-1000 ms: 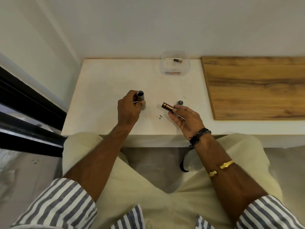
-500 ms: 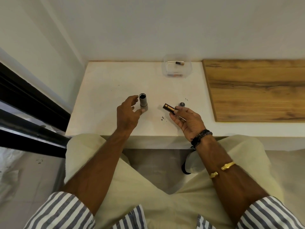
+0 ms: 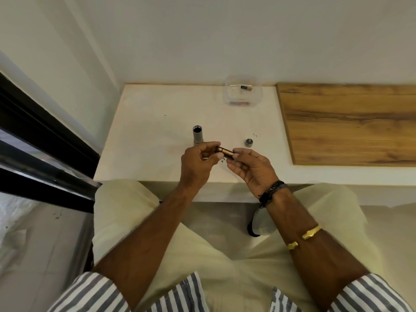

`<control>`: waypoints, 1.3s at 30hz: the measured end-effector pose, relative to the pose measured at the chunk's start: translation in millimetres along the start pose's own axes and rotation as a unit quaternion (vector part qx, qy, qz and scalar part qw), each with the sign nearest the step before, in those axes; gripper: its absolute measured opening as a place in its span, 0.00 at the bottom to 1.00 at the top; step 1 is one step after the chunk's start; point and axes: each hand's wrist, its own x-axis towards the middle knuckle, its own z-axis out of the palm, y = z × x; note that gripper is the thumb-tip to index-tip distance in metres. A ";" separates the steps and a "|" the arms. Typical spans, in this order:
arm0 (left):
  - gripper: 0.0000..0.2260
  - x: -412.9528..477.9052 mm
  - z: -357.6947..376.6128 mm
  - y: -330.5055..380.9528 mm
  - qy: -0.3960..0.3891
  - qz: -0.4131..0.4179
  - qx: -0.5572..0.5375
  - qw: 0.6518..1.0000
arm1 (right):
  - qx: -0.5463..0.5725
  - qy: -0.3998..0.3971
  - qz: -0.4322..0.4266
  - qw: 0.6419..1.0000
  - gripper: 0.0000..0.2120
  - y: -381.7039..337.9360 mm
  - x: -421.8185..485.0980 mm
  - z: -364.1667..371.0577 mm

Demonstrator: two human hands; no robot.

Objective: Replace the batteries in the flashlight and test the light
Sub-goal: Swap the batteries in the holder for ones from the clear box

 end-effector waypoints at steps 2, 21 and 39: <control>0.13 -0.9 -0.3 -1.2 0.001 -0.005 -0.016 1.000 | -0.031 0.009 0.000 0.999 0.07 0.8 -0.9 -1.4; 0.12 -4.2 4.1 -15.8 -0.031 0.113 0.104 0.988 | -0.231 0.035 -0.026 0.972 0.03 3.7 -2.2 1.1; 0.10 -1.8 7.1 -18.0 -0.015 0.132 0.122 0.984 | -0.146 0.020 -0.008 0.989 0.02 1.4 1.6 3.4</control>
